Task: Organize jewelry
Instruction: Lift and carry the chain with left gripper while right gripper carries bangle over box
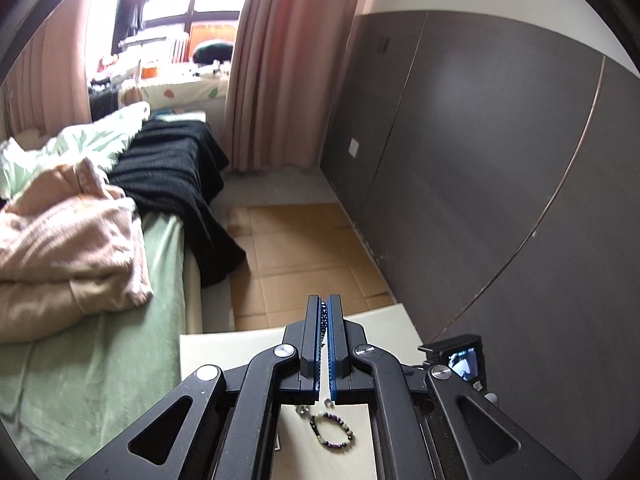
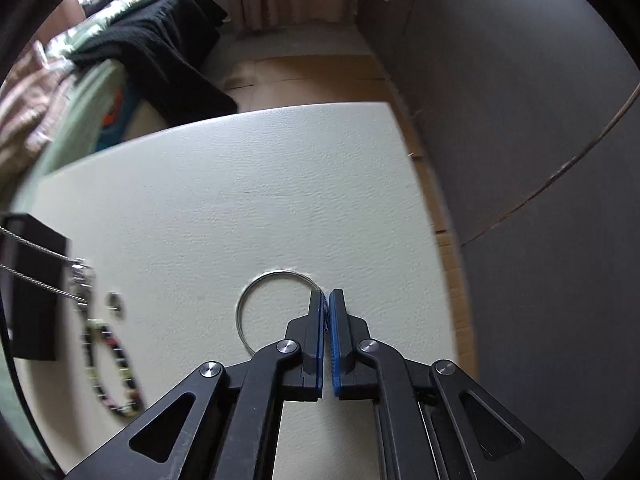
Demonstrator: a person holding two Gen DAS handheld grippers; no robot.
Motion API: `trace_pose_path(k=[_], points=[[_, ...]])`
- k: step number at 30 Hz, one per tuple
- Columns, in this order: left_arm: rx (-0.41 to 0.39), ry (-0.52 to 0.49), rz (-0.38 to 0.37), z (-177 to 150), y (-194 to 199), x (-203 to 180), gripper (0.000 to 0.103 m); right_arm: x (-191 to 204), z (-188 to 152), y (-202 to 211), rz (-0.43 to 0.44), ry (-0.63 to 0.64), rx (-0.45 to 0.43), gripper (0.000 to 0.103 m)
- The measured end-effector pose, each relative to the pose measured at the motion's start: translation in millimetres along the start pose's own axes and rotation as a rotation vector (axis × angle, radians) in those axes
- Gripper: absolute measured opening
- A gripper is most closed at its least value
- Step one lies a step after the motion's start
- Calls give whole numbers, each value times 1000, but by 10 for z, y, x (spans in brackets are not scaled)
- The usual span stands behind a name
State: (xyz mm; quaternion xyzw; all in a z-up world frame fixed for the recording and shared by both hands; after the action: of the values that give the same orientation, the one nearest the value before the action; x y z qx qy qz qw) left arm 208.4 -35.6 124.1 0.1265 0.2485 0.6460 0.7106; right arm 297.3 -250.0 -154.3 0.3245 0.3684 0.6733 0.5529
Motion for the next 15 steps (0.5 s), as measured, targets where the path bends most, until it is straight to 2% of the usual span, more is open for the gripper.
trace_pose_path(k=[10, 15], points=[[-117, -28, 17, 455, 473, -81, 2, -127, 72, 311, 252, -177, -72, 4], [-167, -43, 40, 650, 674, -12, 2, -31, 106, 396, 363, -220, -98, 4]])
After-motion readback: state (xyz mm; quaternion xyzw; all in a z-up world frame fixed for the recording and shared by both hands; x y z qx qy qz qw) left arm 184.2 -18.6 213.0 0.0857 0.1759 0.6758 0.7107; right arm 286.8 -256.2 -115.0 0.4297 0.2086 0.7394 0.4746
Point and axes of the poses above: each gripper's, at about its wrist camera, not at the fingertips, and y roughly against the way its jaws point, x to its left, z to its top, the point moved 4 cm from there along -y, roughly the way its jaws point, and after that the axes turned 10 degrees about -x, right-handed, at the moved point
